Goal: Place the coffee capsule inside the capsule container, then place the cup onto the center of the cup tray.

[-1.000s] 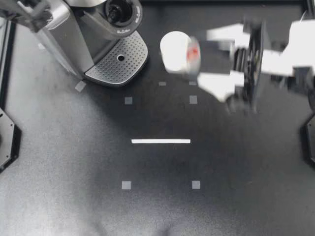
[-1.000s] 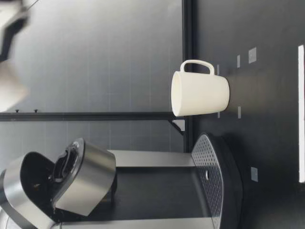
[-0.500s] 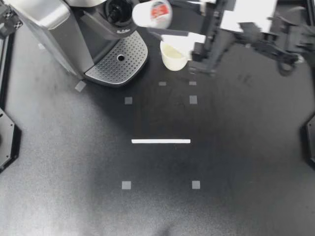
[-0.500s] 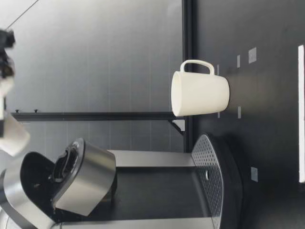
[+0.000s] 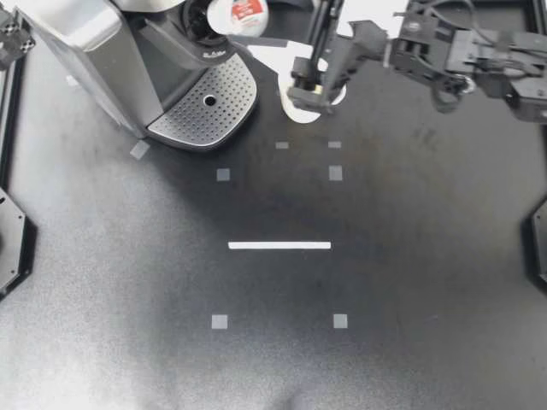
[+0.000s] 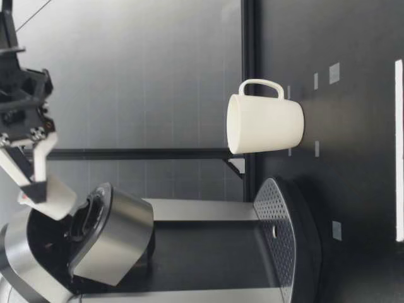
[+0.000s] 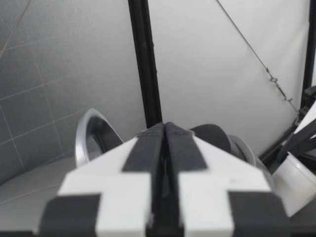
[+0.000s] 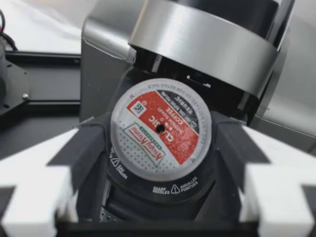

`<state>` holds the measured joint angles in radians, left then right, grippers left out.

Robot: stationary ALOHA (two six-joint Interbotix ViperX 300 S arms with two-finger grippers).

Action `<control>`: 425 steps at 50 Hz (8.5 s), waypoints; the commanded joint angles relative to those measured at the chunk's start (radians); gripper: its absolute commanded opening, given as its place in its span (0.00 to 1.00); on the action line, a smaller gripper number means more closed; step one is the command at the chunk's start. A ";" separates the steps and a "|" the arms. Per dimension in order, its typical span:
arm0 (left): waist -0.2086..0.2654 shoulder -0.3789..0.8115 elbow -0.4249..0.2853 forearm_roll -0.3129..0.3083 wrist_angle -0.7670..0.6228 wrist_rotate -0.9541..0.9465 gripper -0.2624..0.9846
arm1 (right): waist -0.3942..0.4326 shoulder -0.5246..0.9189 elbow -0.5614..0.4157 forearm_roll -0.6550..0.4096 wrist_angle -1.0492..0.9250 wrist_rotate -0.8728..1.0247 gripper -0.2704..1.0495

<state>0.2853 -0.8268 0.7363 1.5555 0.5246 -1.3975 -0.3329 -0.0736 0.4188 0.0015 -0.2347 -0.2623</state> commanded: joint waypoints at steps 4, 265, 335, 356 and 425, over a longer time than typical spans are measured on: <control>0.000 0.002 -0.009 0.006 0.000 0.002 0.25 | -0.009 0.009 -0.044 -0.003 -0.015 -0.002 0.62; 0.066 0.337 -0.150 0.106 -0.184 -0.135 0.25 | 0.067 -0.499 0.397 0.025 -0.264 0.133 0.60; -0.021 0.176 -0.287 -0.799 0.336 0.807 0.25 | -0.380 0.072 -0.018 0.419 0.953 -0.660 0.74; -0.021 0.178 -0.275 -0.788 0.321 0.808 0.25 | -0.379 0.132 -0.018 0.443 0.908 -0.664 0.74; -0.020 0.176 -0.252 -0.778 0.299 0.807 0.25 | -0.351 0.249 0.014 0.522 0.818 -0.730 0.71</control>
<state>0.2654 -0.6443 0.4939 0.7716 0.8314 -0.5906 -0.6888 0.1856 0.4449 0.5200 0.5890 -0.9910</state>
